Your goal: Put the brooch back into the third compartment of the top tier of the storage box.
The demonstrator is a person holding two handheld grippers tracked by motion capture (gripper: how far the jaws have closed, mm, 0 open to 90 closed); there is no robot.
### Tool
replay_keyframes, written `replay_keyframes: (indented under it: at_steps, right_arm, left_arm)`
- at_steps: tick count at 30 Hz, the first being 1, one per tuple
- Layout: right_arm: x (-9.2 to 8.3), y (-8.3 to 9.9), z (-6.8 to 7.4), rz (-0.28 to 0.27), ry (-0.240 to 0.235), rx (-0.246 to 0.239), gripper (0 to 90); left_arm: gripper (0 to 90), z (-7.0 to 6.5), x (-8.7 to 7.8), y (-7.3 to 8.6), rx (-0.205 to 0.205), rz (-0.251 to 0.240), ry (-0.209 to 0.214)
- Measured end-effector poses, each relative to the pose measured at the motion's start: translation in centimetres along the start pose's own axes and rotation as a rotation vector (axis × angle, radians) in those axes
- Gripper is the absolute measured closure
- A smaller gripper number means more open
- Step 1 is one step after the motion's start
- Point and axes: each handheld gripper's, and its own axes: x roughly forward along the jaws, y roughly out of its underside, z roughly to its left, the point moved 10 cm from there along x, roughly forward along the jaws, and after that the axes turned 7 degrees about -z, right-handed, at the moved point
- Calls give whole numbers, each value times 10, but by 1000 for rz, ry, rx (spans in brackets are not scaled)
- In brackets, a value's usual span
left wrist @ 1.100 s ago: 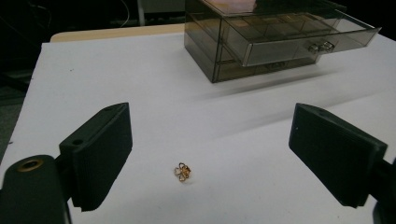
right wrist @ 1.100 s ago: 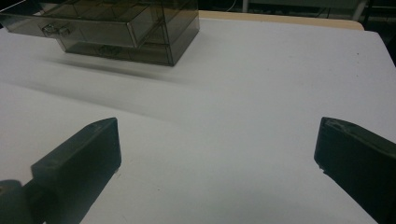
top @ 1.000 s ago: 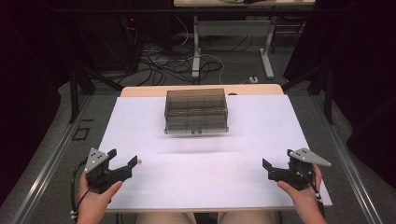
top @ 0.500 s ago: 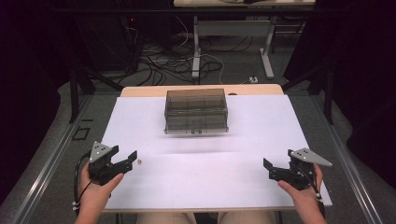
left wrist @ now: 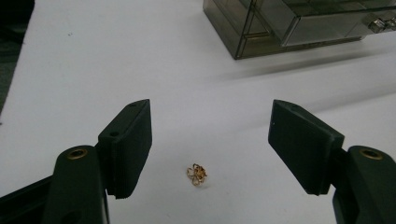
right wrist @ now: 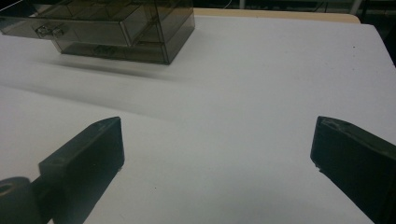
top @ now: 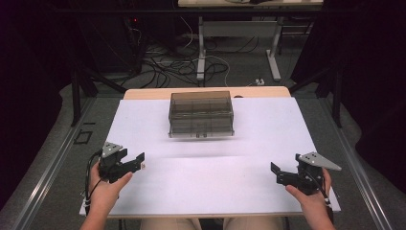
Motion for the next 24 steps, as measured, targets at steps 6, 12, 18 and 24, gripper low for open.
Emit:
replay_keyframes:
  at_steps: [6,12,18,24]
  right_arm:
    - [1,1,1,-1,-5,13,37]
    - [2,2,-1,4,-6,13,47]
    - [2,4,-2,13,-5,29,52]
    - [3,5,-2,19,-8,30,58]
  left_arm:
    - [342,-1,5,3,-45,18,8]
    - [392,1,12,7,-84,52,5]
    - [434,1,16,12,-118,102,-1]
    - [485,1,19,14,-151,141,-5]
